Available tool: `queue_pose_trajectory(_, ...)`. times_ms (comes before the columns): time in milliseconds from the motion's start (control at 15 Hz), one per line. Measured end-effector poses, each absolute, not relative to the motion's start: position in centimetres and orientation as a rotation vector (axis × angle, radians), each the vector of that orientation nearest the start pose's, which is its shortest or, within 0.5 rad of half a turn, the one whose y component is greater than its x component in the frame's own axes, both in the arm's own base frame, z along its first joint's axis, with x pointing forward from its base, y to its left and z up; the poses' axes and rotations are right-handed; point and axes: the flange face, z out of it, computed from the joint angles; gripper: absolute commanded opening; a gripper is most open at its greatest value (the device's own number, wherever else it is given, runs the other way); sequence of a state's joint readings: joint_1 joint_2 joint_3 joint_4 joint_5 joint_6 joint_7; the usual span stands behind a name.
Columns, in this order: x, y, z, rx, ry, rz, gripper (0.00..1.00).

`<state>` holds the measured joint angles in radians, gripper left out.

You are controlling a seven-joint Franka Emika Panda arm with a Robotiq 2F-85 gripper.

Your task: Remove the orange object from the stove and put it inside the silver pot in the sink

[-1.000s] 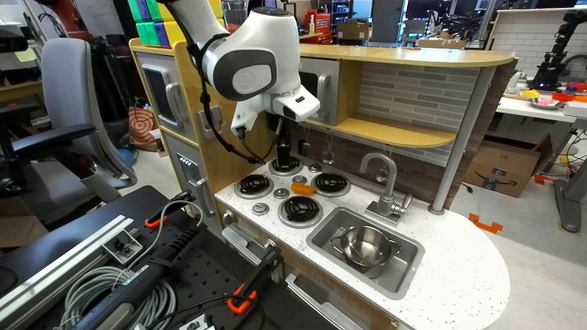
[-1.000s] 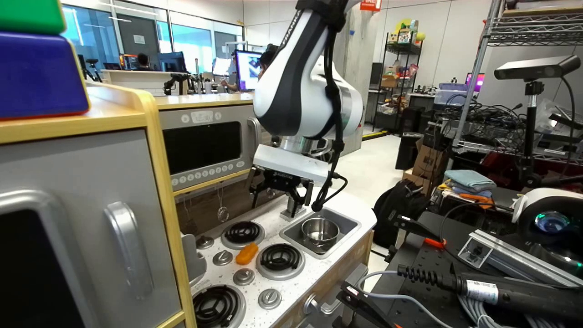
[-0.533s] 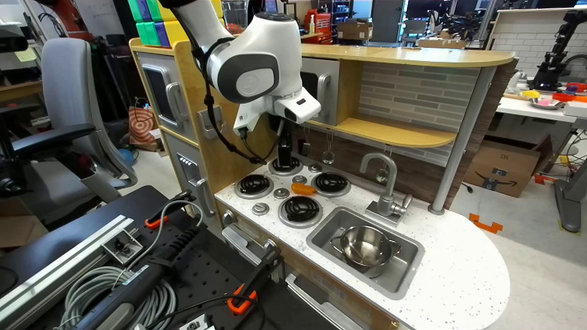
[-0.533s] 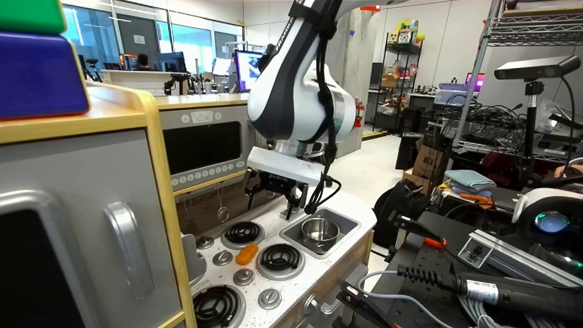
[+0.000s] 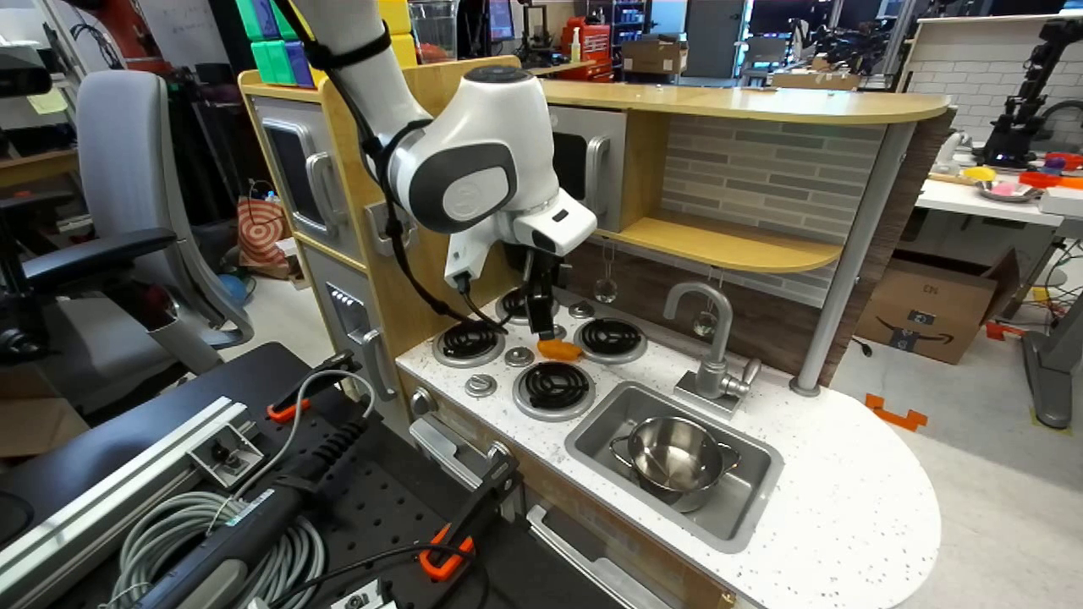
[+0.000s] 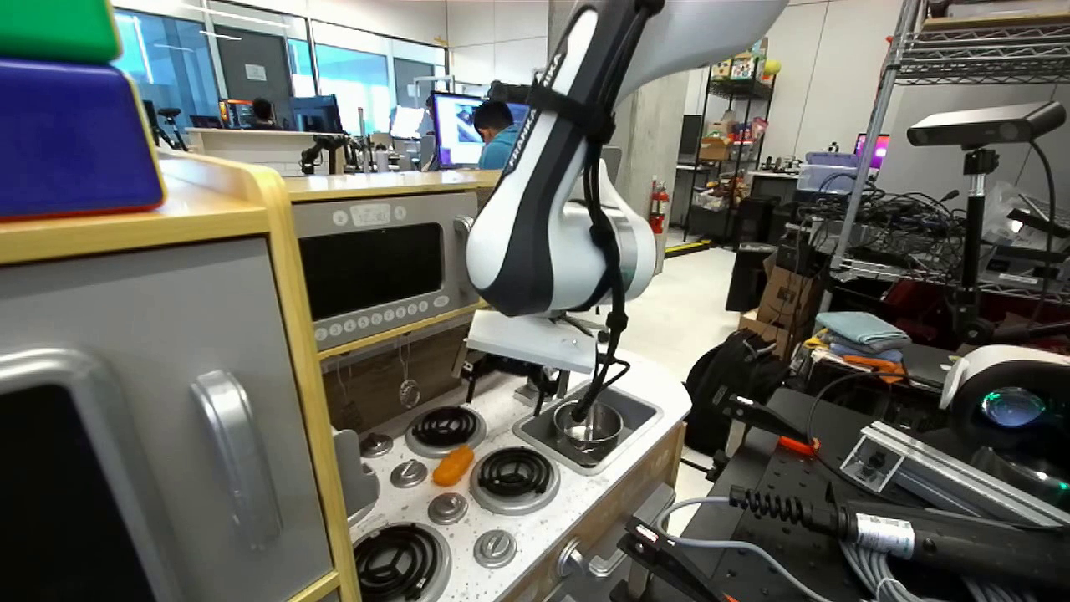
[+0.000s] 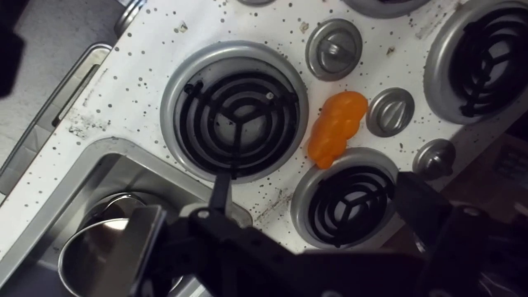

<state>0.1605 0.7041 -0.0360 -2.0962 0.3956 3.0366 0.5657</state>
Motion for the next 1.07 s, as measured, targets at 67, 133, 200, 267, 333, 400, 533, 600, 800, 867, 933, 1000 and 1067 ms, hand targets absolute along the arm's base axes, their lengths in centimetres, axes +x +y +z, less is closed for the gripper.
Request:
queue_pose_trajectory(67, 57.7, 4.4, 9.0, -2.753, 1.181, -0.291, 1.00)
queue_pose_trajectory(133, 57.6, 4.8, 7.9, -2.765, 1.173, -0.277, 1.00)
queue_pose_trajectory(200, 57.5, 5.1, 6.8, -2.776, 1.166, -0.265, 1.00)
queue_pose_trajectory(267, 57.6, 5.5, 5.9, -2.784, 1.157, -0.261, 1.00)
queue_pose_trajectory(333, 57.7, 5.9, 5.2, -2.788, 1.147, -0.268, 1.00)
queue_pose_trajectory(400, 58.0, 6.3, 4.7, -2.788, 1.138, -0.282, 1.00)
queue_pose_trajectory(533, 58.9, 6.9, 4.4, -2.770, 1.114, -0.365, 1.00)
queue_pose_trajectory(600, 59.3, 7.2, 4.3, -2.759, 1.098, -0.414, 1.00)
queue_pose_trajectory(800, 60.2, 7.8, 3.4, -2.738, 1.062, -0.510, 1.00)
queue_pose_trajectory(867, 60.4, 7.9, 2.9, -2.734, 1.059, -0.523, 1.00)
queue_pose_trajectory(933, 60.5, 8.0, 2.4, -2.734, 1.056, -0.526, 1.00)
queue_pose_trajectory(1000, 60.6, 8.2, 2.0, -2.732, 1.055, -0.528, 1.00)
queue_pose_trajectory(1067, 60.8, 8.3, 1.7, -2.730, 1.053, -0.530, 1.00)
